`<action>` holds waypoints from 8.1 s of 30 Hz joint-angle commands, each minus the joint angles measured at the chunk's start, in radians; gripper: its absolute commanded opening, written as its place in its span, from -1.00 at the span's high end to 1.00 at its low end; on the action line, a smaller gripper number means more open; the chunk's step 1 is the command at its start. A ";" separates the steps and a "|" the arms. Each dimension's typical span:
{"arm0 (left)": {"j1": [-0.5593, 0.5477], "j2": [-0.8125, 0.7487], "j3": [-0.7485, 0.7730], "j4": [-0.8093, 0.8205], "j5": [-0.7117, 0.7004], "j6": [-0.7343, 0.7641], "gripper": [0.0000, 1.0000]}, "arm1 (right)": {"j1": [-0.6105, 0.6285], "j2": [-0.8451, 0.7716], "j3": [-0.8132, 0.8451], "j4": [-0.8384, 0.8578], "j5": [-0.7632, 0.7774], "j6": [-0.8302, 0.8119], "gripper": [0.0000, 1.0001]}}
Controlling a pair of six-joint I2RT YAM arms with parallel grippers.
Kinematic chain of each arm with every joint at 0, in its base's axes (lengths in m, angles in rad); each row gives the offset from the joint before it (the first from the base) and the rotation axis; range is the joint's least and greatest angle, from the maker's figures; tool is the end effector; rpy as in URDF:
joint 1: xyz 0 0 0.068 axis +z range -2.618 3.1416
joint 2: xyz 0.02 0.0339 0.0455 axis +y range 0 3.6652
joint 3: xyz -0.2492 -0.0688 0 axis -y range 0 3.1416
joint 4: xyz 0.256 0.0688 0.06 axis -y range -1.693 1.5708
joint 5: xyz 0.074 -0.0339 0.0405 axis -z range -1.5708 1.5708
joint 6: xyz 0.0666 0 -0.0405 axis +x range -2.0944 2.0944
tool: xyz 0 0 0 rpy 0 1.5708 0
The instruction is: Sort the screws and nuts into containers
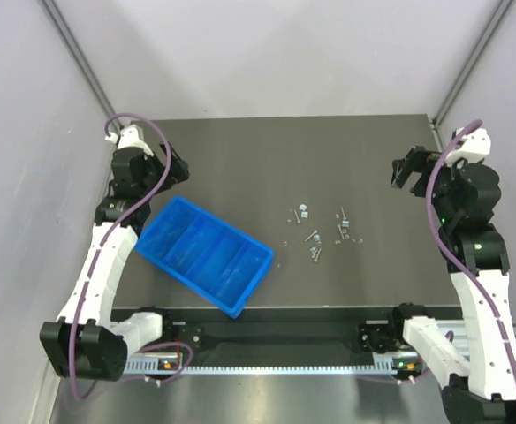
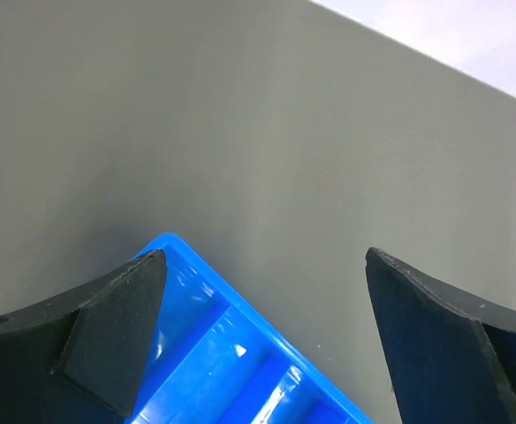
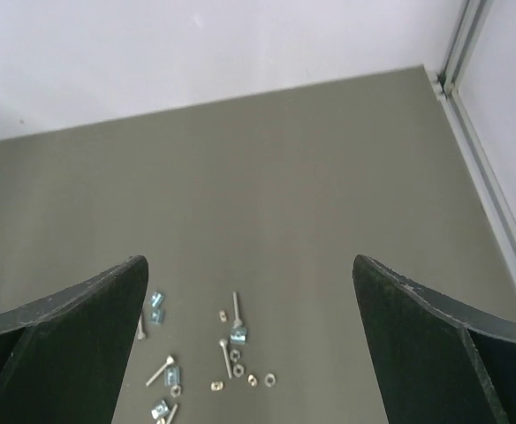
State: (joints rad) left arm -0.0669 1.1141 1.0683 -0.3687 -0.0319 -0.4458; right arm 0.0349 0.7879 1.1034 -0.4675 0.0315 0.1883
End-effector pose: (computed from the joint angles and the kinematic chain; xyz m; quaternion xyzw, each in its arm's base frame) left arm 0.2967 -0.0178 0.3288 -0.1663 0.8207 -0.1256 0.5319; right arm 0.2079 0.0052 0.4053 0.0684 0.7556 0.0607 0.6486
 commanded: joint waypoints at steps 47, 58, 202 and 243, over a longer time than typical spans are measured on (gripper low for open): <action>-0.829 0.914 0.532 -0.076 -0.339 -0.126 -0.11 | -0.018 0.022 -0.255 -0.043 0.126 0.152 -0.99; -0.827 0.990 0.575 -0.122 -0.368 -0.133 -0.01 | -0.018 0.031 -0.248 -0.072 0.123 0.152 -0.99; -0.870 0.951 0.467 -0.058 -0.059 0.165 0.15 | -0.023 0.059 -0.317 -0.097 0.173 0.168 -0.99; -0.890 0.957 0.502 -0.055 -0.213 0.104 1.00 | -0.023 0.025 -0.323 -0.114 0.186 0.184 -0.99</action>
State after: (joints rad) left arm -0.9672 2.1567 1.5925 -0.3958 -0.1970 -0.2981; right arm 0.0277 0.8318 0.7662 -0.5991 0.2066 0.3614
